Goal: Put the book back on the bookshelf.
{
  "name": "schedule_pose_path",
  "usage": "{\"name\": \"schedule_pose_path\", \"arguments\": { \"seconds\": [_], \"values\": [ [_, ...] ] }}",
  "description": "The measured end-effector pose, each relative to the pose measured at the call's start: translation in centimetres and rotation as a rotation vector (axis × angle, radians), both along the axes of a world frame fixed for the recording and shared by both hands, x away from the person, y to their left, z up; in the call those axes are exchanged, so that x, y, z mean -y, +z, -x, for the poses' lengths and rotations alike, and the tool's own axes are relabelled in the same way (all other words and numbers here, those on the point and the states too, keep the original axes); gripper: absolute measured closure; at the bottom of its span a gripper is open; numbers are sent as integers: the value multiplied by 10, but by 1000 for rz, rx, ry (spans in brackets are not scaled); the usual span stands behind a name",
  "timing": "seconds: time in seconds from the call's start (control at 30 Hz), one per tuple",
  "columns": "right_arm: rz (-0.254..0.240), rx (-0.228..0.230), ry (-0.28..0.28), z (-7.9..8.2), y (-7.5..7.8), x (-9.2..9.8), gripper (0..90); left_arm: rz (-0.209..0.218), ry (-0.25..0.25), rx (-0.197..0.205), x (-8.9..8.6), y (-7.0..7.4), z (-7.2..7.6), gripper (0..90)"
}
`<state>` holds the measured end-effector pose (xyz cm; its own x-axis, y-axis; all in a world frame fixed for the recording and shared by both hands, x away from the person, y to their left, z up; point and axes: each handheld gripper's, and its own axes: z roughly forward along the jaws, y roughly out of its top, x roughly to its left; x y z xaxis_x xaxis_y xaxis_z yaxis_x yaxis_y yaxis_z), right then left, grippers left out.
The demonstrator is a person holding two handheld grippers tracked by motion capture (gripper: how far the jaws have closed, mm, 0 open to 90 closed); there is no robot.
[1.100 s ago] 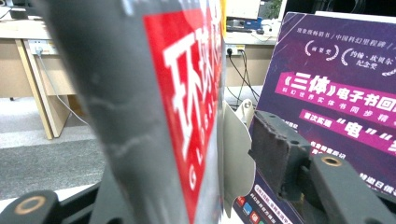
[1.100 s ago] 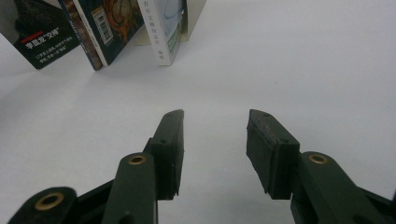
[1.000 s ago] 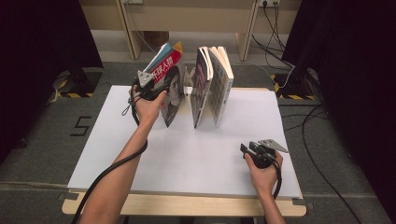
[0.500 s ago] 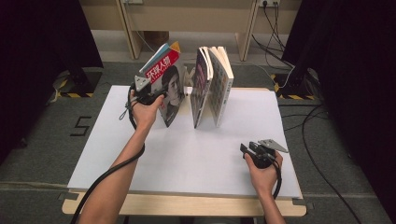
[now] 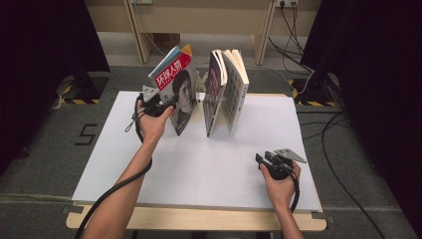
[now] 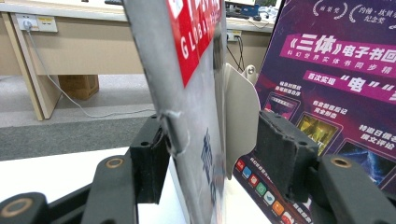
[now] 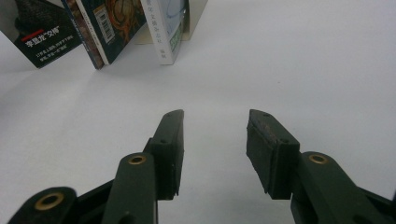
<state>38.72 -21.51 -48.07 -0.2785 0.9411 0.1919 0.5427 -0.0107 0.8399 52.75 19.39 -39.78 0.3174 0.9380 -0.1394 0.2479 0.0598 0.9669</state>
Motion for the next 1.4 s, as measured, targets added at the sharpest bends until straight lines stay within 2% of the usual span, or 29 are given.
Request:
{"name": "schedule_pose_path", "arguments": {
  "seconds": [0.57, 0.83, 1.4],
  "values": [
    [2, 0, 0, 0, 0, -1, 573, -21, -15, -17, -6, -6, 16, 413],
    [4, 0, 0, 0, 0, 0, 572, -27, -19, -38, -12, -6, 23, 395],
    [2, 0, -2, 1, 1, -1, 572, -40, -66, -75, -25, 1, 42, 374]
  ]
}}
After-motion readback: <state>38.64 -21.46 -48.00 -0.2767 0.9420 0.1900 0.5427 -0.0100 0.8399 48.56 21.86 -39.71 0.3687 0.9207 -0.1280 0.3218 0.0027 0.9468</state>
